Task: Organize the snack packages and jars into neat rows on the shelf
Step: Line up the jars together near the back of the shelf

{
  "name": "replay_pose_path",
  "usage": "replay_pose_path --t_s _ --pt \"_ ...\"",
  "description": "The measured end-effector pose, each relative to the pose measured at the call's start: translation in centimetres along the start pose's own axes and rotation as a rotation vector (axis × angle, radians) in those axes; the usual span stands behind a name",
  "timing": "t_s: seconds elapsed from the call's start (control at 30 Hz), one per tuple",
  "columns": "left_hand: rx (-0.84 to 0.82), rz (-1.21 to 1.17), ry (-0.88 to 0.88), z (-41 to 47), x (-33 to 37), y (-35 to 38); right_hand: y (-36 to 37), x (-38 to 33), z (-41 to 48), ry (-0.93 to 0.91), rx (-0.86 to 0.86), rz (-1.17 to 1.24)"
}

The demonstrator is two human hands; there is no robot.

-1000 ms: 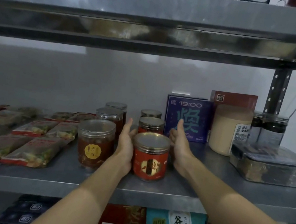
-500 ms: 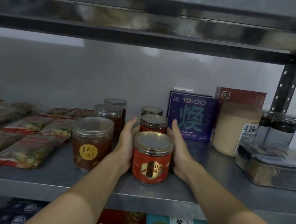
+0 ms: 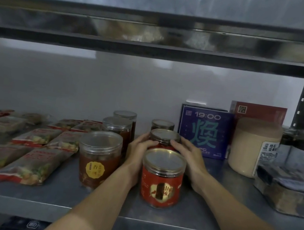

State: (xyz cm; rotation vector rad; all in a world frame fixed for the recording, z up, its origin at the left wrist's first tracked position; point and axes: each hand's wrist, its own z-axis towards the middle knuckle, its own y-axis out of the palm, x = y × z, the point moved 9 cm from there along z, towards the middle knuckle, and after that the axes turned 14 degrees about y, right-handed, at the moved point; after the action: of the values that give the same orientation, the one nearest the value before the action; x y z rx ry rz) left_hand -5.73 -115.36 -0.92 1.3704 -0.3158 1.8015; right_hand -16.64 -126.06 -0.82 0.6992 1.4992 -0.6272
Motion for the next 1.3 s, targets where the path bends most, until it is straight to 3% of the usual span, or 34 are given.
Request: replay_pose_path --t_s 0.3,0.43,0.57,0.93,1.3 --pt "-0.021 -0.015 -0.003 -0.2 -0.3 0.5 0.5 -0.1 -0.4 -0.013 -0.04 0.019" --pt "0.107 -0.013 -0.084 -1.5 -0.2 -0.3 -0.3 -0.4 -1.4 -0.022 0.072 -0.009" --pt "0.109 -0.06 -0.14 -4.0 0.3 -0.3 -1.4 0.6 -3.1 -0.013 0.127 0.034" --pt "0.013 0.118 0.148 -10.1 3.9 0.9 0.4 2.0 -9.4 -0.023 -0.037 -0.028" --pt "-0.092 0.19 0.129 -11.1 4.8 1.9 0.3 1.2 -11.4 -0.042 0.014 -0.025"
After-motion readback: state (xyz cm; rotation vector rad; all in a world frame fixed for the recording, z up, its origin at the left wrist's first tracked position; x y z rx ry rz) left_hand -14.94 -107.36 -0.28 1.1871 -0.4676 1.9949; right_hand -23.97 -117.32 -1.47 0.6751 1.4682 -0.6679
